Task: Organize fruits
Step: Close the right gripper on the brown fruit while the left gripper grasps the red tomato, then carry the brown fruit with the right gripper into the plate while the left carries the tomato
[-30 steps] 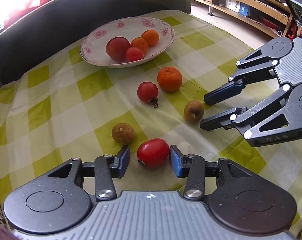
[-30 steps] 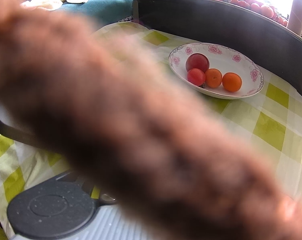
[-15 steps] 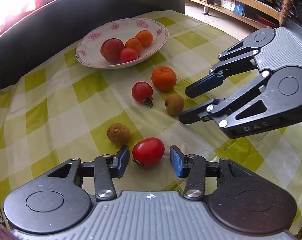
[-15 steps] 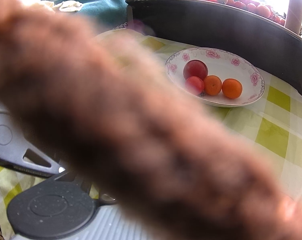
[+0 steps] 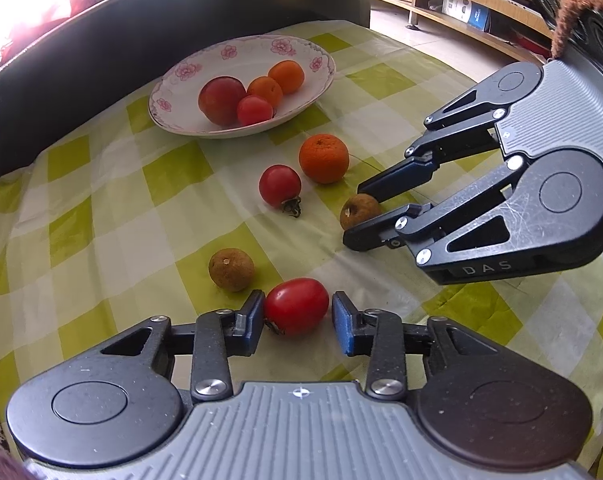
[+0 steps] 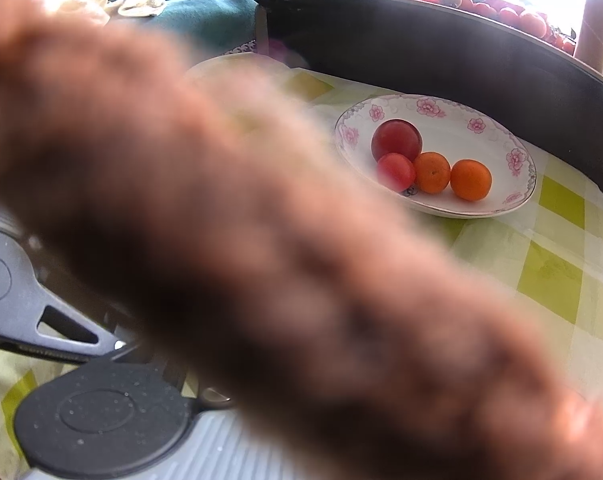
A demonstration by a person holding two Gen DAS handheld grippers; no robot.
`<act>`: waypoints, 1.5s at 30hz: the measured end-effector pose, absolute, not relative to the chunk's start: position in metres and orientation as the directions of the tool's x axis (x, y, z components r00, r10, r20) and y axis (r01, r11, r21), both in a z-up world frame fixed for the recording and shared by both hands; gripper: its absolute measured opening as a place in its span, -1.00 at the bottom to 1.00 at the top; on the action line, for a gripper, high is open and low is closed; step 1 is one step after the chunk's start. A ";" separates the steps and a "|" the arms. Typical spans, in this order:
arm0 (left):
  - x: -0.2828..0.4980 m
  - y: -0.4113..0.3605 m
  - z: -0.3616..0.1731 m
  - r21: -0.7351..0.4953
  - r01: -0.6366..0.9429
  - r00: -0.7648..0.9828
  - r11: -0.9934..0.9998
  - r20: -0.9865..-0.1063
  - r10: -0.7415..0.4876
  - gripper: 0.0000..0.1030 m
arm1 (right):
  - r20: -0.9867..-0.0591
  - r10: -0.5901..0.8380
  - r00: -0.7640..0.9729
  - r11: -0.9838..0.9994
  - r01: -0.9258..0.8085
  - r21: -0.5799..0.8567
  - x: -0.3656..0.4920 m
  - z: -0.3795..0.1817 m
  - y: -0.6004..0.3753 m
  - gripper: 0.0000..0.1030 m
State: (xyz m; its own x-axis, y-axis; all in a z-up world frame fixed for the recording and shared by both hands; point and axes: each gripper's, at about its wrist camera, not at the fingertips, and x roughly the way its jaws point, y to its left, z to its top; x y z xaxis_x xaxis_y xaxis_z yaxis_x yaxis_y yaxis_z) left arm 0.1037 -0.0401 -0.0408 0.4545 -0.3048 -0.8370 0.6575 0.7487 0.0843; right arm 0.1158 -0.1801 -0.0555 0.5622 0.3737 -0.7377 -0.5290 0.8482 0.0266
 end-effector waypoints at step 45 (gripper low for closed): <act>0.171 -0.064 0.001 -0.016 0.513 0.530 0.858 -0.781 -0.331 -0.20 | -0.657 0.325 0.680 0.923 -0.378 0.065 0.147 -0.013 -0.215 0.05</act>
